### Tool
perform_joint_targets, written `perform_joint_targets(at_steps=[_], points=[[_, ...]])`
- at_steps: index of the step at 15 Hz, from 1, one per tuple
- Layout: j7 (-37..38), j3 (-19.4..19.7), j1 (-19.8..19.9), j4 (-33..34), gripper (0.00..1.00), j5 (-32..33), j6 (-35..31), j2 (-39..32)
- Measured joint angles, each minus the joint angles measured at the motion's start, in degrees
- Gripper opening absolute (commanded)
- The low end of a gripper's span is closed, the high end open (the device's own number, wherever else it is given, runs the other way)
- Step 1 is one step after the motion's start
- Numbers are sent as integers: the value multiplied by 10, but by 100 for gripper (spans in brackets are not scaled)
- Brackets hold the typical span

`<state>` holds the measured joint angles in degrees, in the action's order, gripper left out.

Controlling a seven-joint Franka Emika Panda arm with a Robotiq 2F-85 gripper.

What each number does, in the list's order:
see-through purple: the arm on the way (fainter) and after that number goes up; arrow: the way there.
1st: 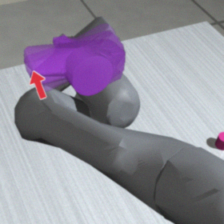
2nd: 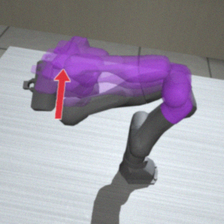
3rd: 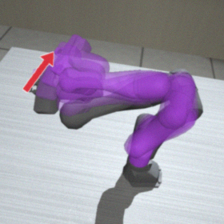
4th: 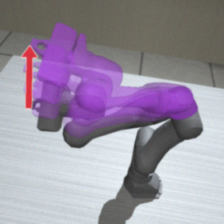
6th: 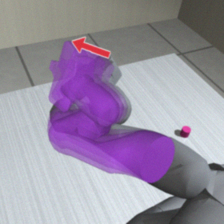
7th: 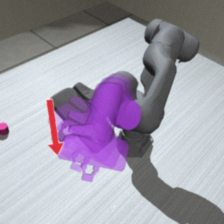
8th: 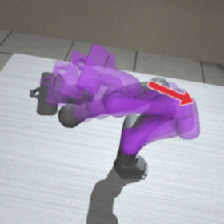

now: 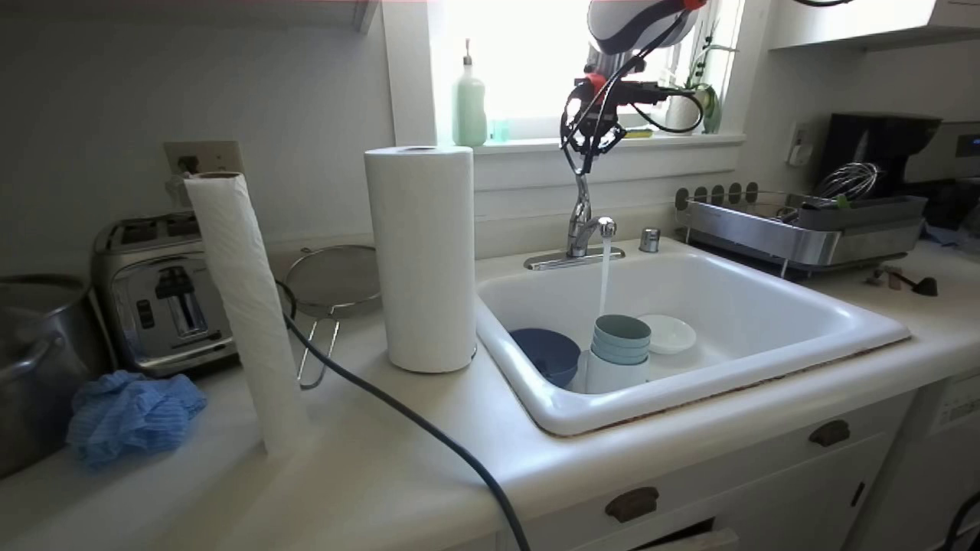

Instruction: Move the tap nozzle to the left

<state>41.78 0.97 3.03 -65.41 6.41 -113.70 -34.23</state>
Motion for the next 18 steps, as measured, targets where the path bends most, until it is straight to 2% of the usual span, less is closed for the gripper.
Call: perform_joint_targets(at_steps=[6, 18], points=[[5, 20, -21, 4, 0, -6, 32, -8], [-13, 22, -28, 4, 0, -31, 44, -19]])
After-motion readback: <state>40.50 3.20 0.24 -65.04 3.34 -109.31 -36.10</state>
